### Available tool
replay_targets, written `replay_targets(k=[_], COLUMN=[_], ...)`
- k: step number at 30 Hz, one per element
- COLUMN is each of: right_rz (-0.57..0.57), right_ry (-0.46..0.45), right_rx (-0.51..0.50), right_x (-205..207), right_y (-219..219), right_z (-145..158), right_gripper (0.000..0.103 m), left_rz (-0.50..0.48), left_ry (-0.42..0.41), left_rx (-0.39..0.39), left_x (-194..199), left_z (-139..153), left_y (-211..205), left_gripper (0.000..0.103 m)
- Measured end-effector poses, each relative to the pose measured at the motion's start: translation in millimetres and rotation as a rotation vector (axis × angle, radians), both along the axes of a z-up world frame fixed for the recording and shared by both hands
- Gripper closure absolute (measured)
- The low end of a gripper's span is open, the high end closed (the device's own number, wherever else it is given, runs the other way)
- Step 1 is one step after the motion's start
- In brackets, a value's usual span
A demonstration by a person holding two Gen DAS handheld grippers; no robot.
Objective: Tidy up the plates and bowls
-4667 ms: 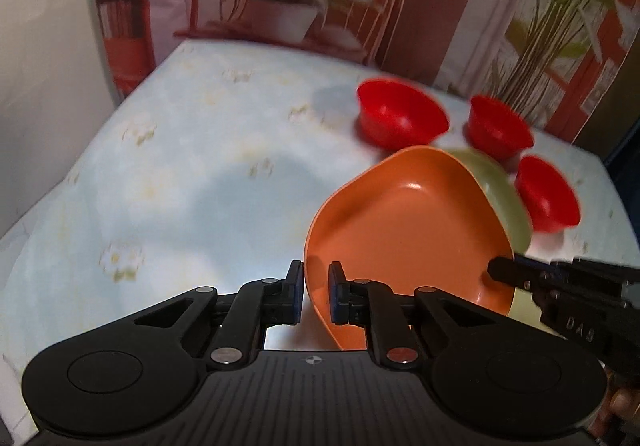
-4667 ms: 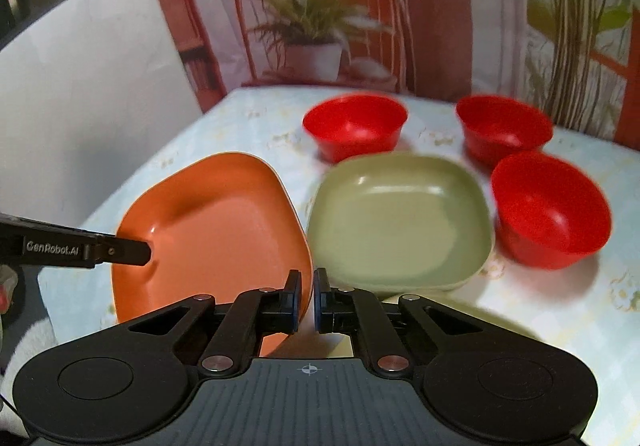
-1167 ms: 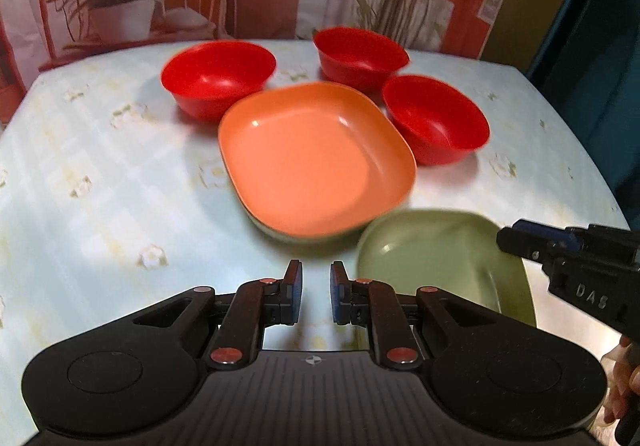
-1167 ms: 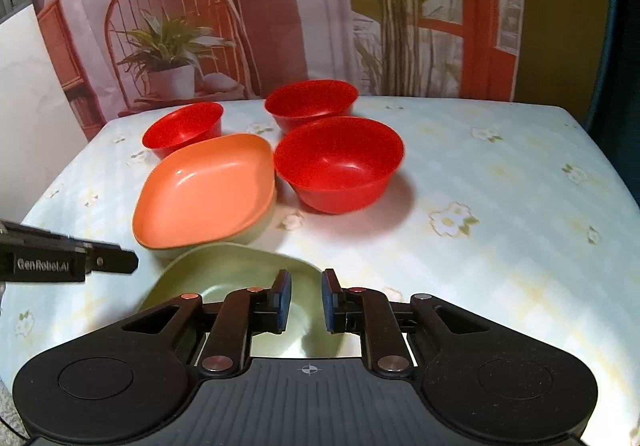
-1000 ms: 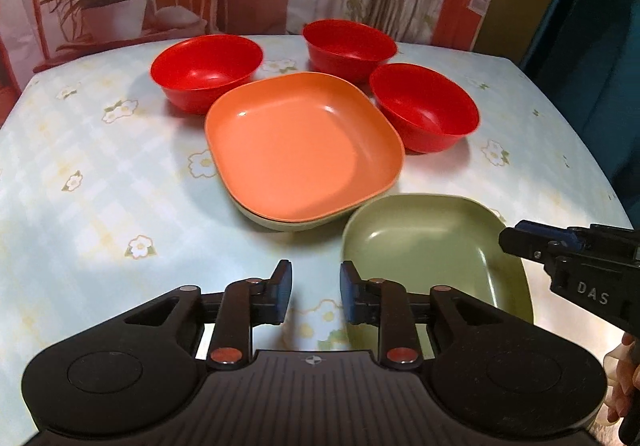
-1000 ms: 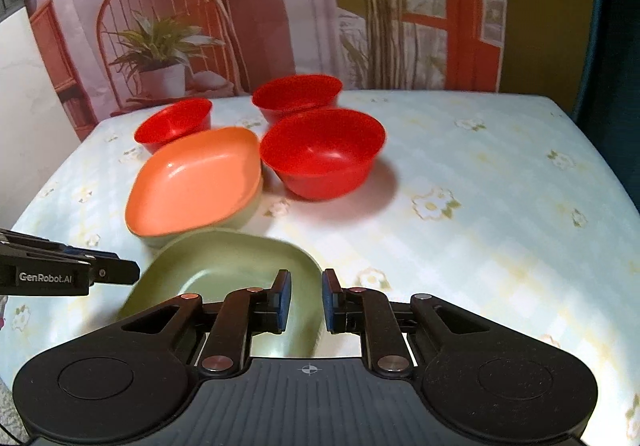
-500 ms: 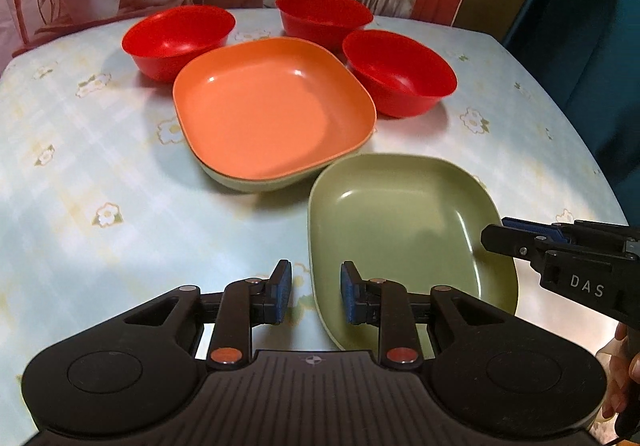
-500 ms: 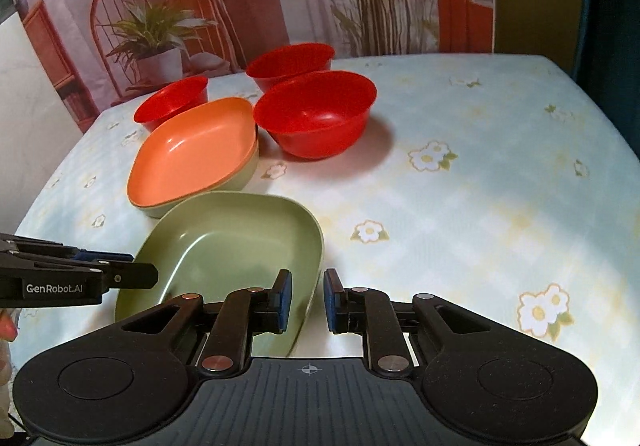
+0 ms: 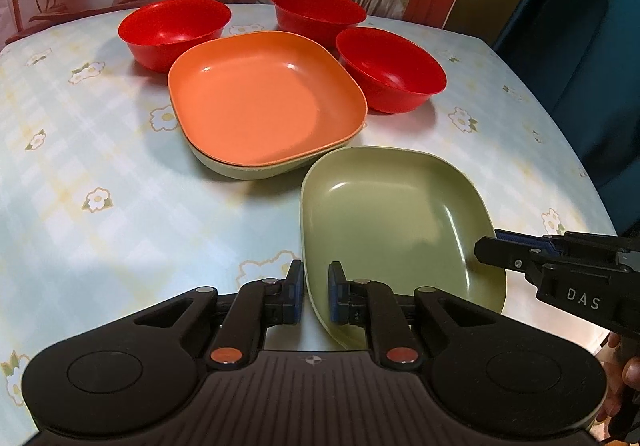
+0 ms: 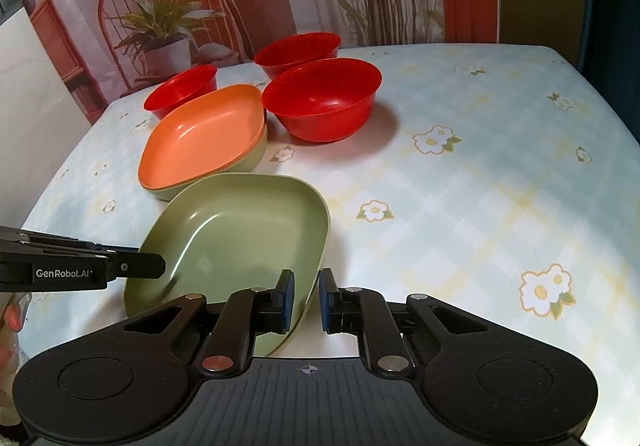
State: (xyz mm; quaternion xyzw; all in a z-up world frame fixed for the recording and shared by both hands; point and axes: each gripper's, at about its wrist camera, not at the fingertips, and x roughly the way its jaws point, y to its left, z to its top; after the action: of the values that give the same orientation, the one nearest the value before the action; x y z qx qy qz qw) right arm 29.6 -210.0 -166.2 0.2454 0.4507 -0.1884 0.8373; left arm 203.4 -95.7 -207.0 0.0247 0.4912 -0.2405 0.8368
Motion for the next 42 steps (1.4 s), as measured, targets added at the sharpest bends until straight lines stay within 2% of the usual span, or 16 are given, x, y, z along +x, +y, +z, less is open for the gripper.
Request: replay_targets(k=[4,10,14,29,35,42], right_rz=[0.010,0.017,0.022,0.070,0.136,0.245], right_ry=[0.005,-0.014,-0.033,-0.069,-0.085,-0.105], right_rx=[-0.012,-0.045,-0.054,-0.092,-0.122,-0.180], right_x=[1,5,9,29,54,106], right_y=[0,-2,-8,-9,-12,-13], right_z=[1,13,21,38,44,46], right_gripper=[0.093,0.093,0.093,0.093,0.094,0.094], left_rz=[-0.019,-0.037,-0.033,0.003,0.044,0.105], left_ry=[-0.004,-0.052,-0.085,-0.118,-0.128,-0.133], left_rx=[0.011,-0.005,-0.022,-0.063,-0.071,-0.055], left_x=[-1,-4,-4,-4,7,39], left_z=[3,18,29,40,44,43], left_y=[0,1,4,18,30,43], left_gripper=[0.089,0.089,0.089,0.088,0.088,0.088])
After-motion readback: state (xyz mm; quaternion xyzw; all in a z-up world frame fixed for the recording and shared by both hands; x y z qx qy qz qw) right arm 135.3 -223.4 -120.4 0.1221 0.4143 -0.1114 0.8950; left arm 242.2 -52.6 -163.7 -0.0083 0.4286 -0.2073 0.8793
